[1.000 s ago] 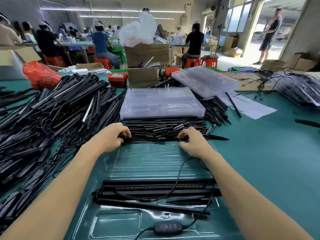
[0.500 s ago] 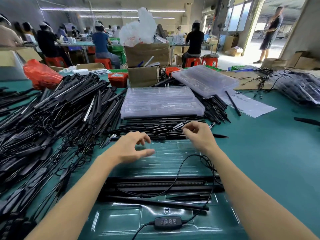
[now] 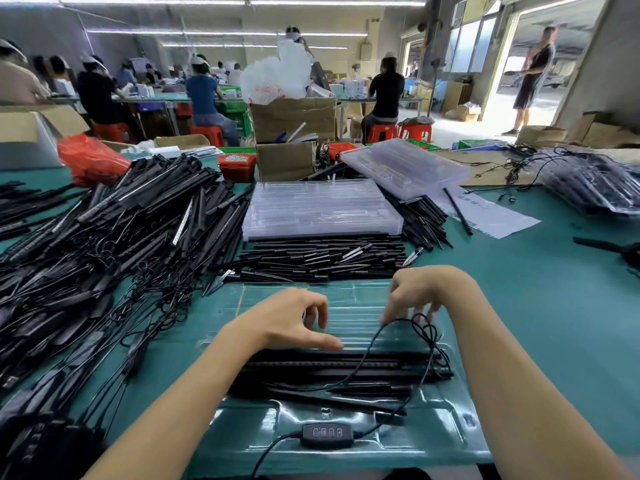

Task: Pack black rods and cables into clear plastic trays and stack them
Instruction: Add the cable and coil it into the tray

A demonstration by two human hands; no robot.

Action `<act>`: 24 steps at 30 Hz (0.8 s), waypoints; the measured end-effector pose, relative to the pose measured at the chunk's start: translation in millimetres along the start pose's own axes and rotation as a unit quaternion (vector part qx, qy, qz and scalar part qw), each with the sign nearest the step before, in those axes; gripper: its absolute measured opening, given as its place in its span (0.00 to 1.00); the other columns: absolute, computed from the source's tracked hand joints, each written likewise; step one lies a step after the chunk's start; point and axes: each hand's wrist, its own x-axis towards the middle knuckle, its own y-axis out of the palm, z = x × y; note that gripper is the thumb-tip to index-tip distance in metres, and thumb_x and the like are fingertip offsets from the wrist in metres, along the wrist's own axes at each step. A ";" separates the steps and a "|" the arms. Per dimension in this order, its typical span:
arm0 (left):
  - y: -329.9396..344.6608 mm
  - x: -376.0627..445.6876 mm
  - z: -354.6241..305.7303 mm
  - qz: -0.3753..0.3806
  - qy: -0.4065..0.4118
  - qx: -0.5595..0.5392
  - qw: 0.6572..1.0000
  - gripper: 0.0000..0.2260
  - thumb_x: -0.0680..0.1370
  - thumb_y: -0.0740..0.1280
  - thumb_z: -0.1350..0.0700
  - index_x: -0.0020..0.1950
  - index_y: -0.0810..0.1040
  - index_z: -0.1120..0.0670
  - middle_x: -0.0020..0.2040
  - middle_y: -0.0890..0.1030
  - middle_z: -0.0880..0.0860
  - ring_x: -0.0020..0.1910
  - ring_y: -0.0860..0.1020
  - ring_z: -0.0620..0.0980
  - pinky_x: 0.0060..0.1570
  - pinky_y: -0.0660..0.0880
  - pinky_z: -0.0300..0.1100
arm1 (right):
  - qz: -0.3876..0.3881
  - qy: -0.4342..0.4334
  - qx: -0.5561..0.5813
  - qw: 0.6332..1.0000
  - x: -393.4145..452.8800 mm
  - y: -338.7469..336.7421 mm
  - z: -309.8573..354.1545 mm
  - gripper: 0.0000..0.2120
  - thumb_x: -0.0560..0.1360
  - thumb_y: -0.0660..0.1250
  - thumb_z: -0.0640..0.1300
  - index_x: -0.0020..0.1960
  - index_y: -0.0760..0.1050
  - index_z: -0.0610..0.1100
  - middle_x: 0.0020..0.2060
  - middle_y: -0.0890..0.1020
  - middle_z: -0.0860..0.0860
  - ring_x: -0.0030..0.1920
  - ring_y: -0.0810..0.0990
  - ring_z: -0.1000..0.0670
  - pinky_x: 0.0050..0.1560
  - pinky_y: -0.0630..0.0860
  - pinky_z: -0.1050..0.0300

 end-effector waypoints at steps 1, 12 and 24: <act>2.7 1.1 0.5 -0.006 -0.001 0.005 1.000 0.20 0.66 0.76 0.33 0.42 0.76 0.47 0.37 0.77 0.46 0.34 0.72 0.41 0.37 0.72 0.40 | 0.018 -0.012 0.021 1.000 -3.5 -1.7 2.6 0.12 0.72 0.76 0.51 0.41 0.80 0.44 0.45 0.83 0.47 0.35 0.79 0.48 0.31 0.76 0.59; 15.7 10.9 25.0 -0.098 0.010 0.000 0.995 0.23 0.63 0.73 0.29 0.41 0.73 0.46 0.42 0.75 0.45 0.41 0.73 0.42 0.43 0.77 0.45 | -0.070 -0.254 0.392 0.881 3.1 22.5 10.1 0.12 0.75 0.61 0.25 0.52 0.78 0.37 0.48 0.83 0.40 0.44 0.85 0.47 0.40 0.80 0.57; 17.3 25.7 -34.1 -0.166 -0.013 -0.359 0.918 0.13 0.73 0.75 0.46 0.51 0.83 0.53 0.43 0.85 0.49 0.42 0.79 0.44 0.47 0.75 0.41 | -0.157 -0.331 0.565 0.739 7.9 44.3 18.6 0.26 0.63 0.47 0.17 0.48 0.75 0.37 0.45 0.83 0.42 0.44 0.81 0.46 0.40 0.78 0.57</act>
